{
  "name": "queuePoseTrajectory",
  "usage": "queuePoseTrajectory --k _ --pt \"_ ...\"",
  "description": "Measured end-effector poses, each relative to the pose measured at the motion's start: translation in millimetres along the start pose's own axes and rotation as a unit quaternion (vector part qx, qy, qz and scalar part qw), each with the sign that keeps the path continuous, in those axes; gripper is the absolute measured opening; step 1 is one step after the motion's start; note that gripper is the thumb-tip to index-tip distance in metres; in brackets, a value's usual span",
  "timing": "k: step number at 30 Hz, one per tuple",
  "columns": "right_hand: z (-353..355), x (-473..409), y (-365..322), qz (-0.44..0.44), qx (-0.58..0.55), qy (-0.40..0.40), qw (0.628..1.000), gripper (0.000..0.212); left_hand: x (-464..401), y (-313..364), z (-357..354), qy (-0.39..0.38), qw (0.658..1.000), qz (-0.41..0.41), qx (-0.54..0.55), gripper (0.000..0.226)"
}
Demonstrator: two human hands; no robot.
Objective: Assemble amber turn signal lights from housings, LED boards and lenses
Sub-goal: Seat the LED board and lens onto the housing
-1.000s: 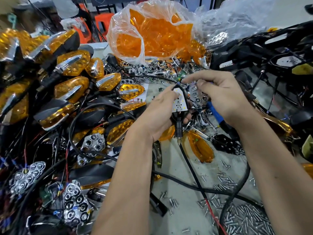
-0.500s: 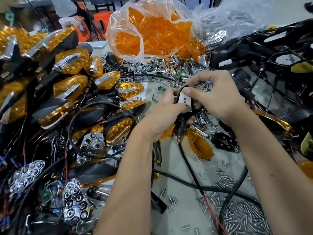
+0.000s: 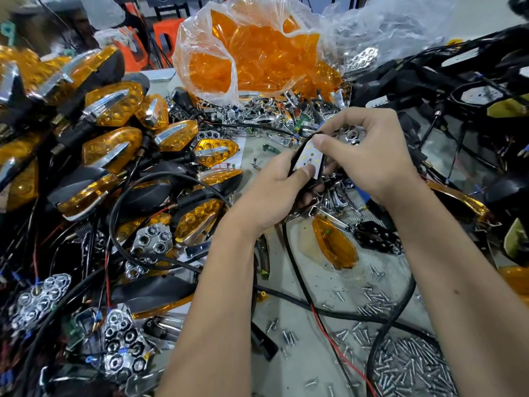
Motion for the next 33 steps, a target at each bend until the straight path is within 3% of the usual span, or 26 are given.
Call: queuePoseTrajectory --k 18,22,26,33 --pt "-3 1 -5 0.012 0.024 -0.014 1.000 0.007 5 -1 0 -0.007 0.999 0.017 0.044 0.026" --pt "-5 2 -10 0.019 0.046 -0.033 0.998 0.008 0 6 9 0.019 0.999 -0.030 -0.007 0.024" --pt "-10 3 -17 0.028 0.066 -0.051 0.996 0.008 -1 16 14 0.045 0.997 -0.068 -0.013 0.037" --pt "-16 3 -21 0.030 0.103 -0.073 0.992 0.010 -3 7 4 -0.016 0.997 -0.055 0.047 0.032"
Point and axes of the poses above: each hand's wrist, its own x-axis away from the middle knuckle, its own z-axis out of the back of the hand, y = z × x, the point moved 10 cm from there along -x, towards the middle knuckle, and after that the axes turned 1 degree about -z, right-handed, at the moved point
